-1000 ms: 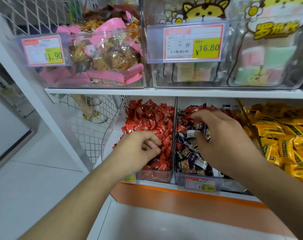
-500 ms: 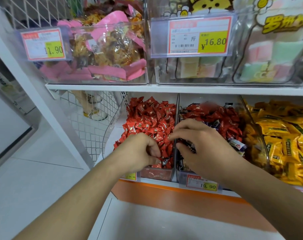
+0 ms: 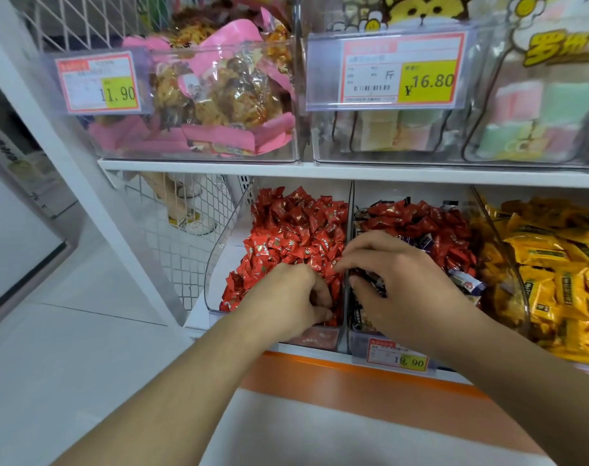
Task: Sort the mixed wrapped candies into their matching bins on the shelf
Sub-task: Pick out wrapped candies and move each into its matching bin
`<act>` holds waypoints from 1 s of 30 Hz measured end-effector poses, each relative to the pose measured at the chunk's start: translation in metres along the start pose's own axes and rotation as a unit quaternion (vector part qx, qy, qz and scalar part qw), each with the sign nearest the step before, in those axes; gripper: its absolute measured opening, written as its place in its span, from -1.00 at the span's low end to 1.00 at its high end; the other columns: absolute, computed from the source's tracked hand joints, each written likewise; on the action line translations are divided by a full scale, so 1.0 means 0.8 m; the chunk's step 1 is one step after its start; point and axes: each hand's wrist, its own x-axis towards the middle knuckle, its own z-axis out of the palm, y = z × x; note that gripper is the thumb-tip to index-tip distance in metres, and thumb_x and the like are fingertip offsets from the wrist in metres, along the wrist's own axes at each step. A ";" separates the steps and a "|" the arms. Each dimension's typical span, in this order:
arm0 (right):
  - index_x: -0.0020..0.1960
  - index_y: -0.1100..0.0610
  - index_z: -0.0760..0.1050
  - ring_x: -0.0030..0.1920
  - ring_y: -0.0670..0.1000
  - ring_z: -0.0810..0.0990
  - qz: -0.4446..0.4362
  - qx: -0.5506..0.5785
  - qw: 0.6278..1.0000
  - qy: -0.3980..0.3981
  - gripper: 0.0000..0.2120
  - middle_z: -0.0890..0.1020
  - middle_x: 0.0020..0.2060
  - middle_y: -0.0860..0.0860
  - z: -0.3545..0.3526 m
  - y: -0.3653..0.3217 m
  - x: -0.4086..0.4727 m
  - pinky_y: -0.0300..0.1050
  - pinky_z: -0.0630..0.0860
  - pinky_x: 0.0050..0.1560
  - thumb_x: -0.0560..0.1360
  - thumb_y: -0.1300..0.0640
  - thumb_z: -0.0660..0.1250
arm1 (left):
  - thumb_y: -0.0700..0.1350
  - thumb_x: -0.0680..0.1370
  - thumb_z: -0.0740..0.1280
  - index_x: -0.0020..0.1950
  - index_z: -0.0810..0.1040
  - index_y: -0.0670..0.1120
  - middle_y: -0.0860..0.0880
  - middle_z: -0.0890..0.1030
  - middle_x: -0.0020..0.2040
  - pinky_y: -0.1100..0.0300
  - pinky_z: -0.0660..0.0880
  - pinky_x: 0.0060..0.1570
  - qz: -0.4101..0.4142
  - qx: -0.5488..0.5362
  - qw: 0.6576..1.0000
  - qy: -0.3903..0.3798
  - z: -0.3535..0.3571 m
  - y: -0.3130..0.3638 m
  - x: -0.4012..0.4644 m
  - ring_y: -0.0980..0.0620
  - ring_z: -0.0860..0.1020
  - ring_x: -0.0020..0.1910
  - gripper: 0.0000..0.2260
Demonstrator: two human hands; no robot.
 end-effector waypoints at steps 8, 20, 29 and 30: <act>0.18 -0.02 0.66 0.19 -0.16 0.51 0.001 0.003 1.000 -0.002 -0.77 0.52 0.16 -0.23 -0.001 0.002 0.001 -0.10 0.55 0.17 0.61 0.19 0.32 | -0.08 0.50 0.50 -0.18 0.69 0.10 0.15 0.67 -0.27 0.15 0.63 -0.10 -0.025 -0.017 0.998 0.060 -0.009 -0.007 -0.002 0.24 0.62 -0.24 -0.90; 0.23 -0.12 0.50 -0.04 -0.29 0.57 0.097 0.065 0.993 0.029 -0.71 0.60 0.02 -0.23 -0.018 -0.027 -0.004 -0.38 0.48 -0.05 0.55 -0.06 0.45 | -0.12 0.52 0.54 -0.04 0.76 0.00 -0.03 0.76 -0.16 0.19 0.54 0.01 -0.024 -0.415 0.899 0.137 -0.061 0.050 -0.044 0.02 0.73 -0.08 -0.95; 0.42 0.03 0.47 0.06 0.17 0.61 0.189 -0.193 0.962 0.048 -0.56 0.66 0.09 0.09 -0.052 0.011 -0.006 0.05 0.59 0.02 0.56 0.07 0.40 | -0.11 0.52 0.53 -0.03 0.71 0.10 0.13 0.70 -0.15 0.31 0.58 -0.04 -0.015 -0.204 0.972 0.116 -0.028 0.001 -0.022 0.18 0.65 -0.12 -0.89; 0.48 0.02 0.42 0.18 0.19 0.57 0.192 -0.198 0.960 0.047 -0.50 0.63 0.18 0.09 -0.052 0.008 -0.005 0.08 0.55 0.14 0.56 0.06 0.39 | -0.10 0.52 0.54 0.00 0.70 0.12 0.16 0.69 -0.12 0.31 0.58 -0.04 -0.019 -0.170 0.980 0.101 -0.023 -0.006 -0.020 0.21 0.64 -0.12 -0.87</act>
